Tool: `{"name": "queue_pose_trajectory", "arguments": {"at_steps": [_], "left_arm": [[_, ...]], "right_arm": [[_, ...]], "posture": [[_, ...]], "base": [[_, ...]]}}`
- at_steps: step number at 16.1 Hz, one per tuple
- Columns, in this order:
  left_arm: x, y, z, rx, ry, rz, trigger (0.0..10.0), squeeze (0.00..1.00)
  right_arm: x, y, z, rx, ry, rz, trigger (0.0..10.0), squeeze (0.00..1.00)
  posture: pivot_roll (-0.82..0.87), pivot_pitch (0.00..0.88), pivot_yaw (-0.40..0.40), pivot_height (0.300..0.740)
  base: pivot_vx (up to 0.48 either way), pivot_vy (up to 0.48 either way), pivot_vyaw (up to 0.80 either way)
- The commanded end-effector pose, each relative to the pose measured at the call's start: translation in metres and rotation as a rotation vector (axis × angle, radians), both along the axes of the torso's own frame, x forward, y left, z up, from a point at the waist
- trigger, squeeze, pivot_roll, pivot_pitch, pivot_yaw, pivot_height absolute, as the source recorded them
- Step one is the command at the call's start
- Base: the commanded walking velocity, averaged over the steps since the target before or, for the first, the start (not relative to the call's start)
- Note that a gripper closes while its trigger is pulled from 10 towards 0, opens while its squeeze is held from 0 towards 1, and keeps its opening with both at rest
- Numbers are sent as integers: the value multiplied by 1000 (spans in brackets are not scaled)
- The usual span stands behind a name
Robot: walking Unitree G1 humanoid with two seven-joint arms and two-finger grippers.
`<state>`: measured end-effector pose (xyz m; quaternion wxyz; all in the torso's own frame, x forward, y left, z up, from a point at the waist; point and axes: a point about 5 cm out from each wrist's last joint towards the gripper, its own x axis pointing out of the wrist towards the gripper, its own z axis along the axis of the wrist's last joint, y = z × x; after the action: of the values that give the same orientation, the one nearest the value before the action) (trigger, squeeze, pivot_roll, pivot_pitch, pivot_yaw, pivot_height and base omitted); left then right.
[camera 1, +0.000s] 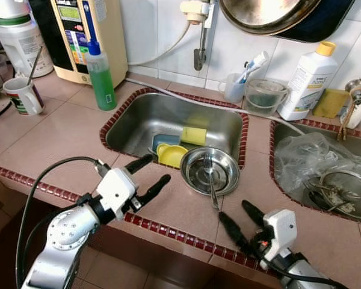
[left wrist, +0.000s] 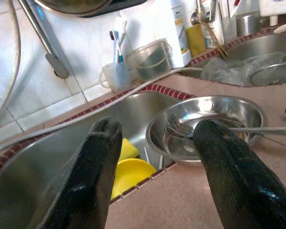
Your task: Kitchen organization
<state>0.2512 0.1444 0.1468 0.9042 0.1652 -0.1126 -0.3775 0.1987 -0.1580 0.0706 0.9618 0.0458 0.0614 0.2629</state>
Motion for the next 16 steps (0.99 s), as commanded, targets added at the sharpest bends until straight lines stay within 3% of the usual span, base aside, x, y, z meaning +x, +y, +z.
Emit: {"name": "queue_pose_trajectory", "arguments": {"at_steps": [1, 10, 11, 12, 16], "left_arm": [[1, -3, 10, -5, -36, -11, 10000, 0], [2, -5, 17, -3, -54, -10, 10000, 0], [2, -6, 17, -8, -55, -9, 10000, 0], [2, -6, 17, -9, -56, -9, 10000, 0], [2, -8, 18, -10, -62, -7, 10000, 0]], "right_arm": [[-4, 4, -2, 22, 50, 42, 10000, 1000], [-11, 20, 4, 83, 132, 180, 10000, 1000], [-12, 22, 3, 86, 147, 211, 10000, 937], [-12, 23, 3, 82, 151, 227, 10000, 0], [-20, 20, 3, 36, 178, 291, 10000, 0]], "posture": [[15, 85, -28, 740], [29, 110, -30, 740], [30, 110, -31, 740], [30, 110, -31, 740], [29, 107, -38, 740]], "base": [[0, 0, 0], [0, 0, 0], [0, 0, 0], [0, 0, 0], [0, 0, 0]]}}
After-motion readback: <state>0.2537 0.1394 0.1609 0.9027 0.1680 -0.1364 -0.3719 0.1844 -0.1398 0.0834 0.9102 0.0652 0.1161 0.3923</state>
